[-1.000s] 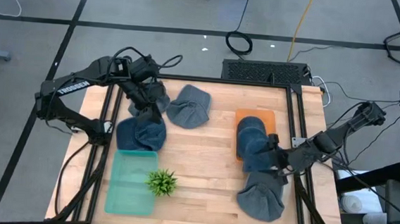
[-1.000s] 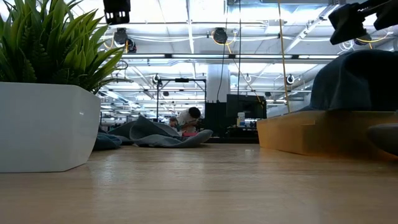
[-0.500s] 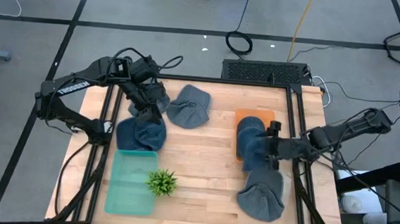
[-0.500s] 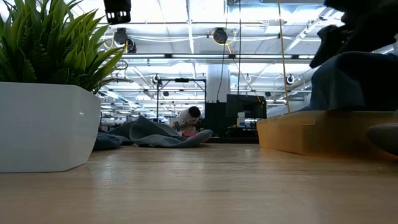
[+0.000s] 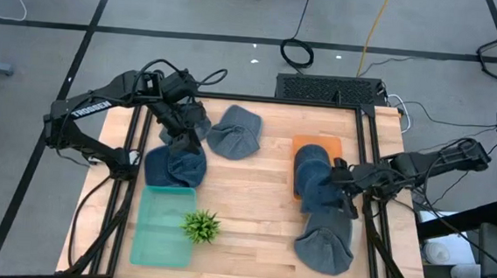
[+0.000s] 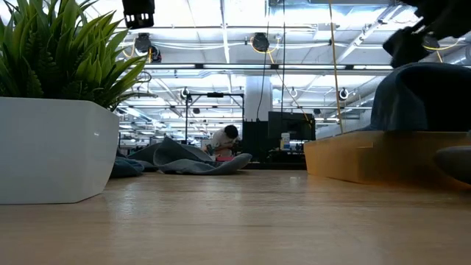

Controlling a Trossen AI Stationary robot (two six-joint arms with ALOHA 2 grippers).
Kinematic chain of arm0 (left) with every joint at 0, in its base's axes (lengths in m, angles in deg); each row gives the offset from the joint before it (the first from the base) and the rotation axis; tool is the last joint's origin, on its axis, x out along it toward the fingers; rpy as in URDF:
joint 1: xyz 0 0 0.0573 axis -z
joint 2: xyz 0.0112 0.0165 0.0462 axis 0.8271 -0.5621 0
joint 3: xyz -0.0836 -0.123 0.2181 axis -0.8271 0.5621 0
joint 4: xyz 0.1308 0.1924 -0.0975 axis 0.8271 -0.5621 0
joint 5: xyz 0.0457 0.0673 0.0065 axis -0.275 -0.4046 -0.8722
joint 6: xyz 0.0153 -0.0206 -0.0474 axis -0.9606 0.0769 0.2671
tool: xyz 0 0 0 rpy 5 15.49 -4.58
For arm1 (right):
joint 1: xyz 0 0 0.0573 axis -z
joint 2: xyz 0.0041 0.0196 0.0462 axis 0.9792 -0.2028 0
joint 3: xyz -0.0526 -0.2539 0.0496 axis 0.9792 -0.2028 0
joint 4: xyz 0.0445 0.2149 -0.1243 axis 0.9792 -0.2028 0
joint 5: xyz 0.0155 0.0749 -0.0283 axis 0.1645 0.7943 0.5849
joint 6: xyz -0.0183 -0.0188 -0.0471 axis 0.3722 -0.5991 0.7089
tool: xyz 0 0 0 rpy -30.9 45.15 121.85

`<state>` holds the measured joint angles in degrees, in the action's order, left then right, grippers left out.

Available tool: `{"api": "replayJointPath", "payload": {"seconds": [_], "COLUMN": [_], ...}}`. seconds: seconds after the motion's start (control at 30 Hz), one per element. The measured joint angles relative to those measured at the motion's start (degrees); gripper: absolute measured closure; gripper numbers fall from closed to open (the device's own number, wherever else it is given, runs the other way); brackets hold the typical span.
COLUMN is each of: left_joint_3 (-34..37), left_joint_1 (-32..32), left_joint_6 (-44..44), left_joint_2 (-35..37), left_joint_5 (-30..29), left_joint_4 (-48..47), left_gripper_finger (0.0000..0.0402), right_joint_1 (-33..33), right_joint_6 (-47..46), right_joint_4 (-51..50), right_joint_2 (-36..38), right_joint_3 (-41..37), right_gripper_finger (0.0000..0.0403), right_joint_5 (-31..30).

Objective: Pick & Place hat
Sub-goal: Put the right blue cap into the orange bin

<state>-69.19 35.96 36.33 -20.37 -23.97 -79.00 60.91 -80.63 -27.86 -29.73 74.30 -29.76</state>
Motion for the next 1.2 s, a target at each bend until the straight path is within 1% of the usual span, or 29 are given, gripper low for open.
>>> {"api": "replayJointPath", "payload": {"seconds": [0.07, 0.17, 0.3, 0.4, 0.43, 0.5, 0.63, 0.67, 0.7, 0.8, 1.07, 1.2], "left_joint_3": [0.0, 0.0, 0.0, 0.0, 0.0, 0.0, 0.0, 0.0, 0.0, 0.0, 0.0, 0.0], "left_joint_1": [0.0, 0.0, 0.0, 0.0, 0.0, 0.0, 0.0, 0.0, 0.0, 0.0, 0.0, 0.0], "left_joint_6": [0.01, -0.18, -0.65, -0.67, -0.65, -0.62, -0.56, -0.45, -0.41, -0.26, -1.47, -2.59], "left_joint_2": [0.0, 0.0, 0.0, 0.0, 0.0, 0.0, 0.0, 0.0, 0.0, 0.0, 0.0, 0.0], "left_joint_5": [0.0, -0.02, -0.02, -0.02, -0.02, -0.03, -0.04, -0.04, -0.04, -0.04, -0.07, -0.04], "left_joint_4": [0.01, 0.03, 0.03, 0.03, 0.05, 0.05, 0.05, 0.05, 0.05, 0.05, 0.03, 0.03], "left_gripper_finger": [0.0215, 0.0215, 0.0215, 0.0215, 0.0215, 0.0215, 0.0215, 0.0215, 0.0215, 0.0215, 0.0215, 0.0215], "right_joint_1": [-0.81, -2.2, -2.99, -2.97, -2.97, -2.99, -2.99, -2.95, -2.95, -2.99, -2.7, -2.44], "right_joint_6": [-1.83, -2.39, -2.62, -2.82, -2.26, -0.42, 2.95, 3.41, 3.67, 2.72, -1.2, -1.59], "right_joint_4": [-1.3, -3.43, -2.92, -3.39, -3.91, -4.14, -3.95, -3.91, -3.89, -4.23, -7.01, -6.95], "right_joint_2": [-0.71, -2.6, -4.51, -5.09, -5.36, -5.96, -6.31, -6.32, -6.21, -5.84, -5.97, -6.07], "right_joint_3": [-0.6, -1.28, -1.28, -1.28, -1.28, -1.28, -1.28, -1.28, -1.28, -1.22, -0.58, -0.58], "right_gripper_finger": [0.0111, 0.0122, 0.0137, 0.0163, 0.0179, 0.0223, 0.035, 0.0375, 0.0388, 0.0395, 0.0401, 0.0402], "right_joint_5": [0.88, -0.74, -1.63, -2.47, -2.49, -2.47, -2.58, -2.71, -3.23, -7.22, -22.69, -27.78]}}
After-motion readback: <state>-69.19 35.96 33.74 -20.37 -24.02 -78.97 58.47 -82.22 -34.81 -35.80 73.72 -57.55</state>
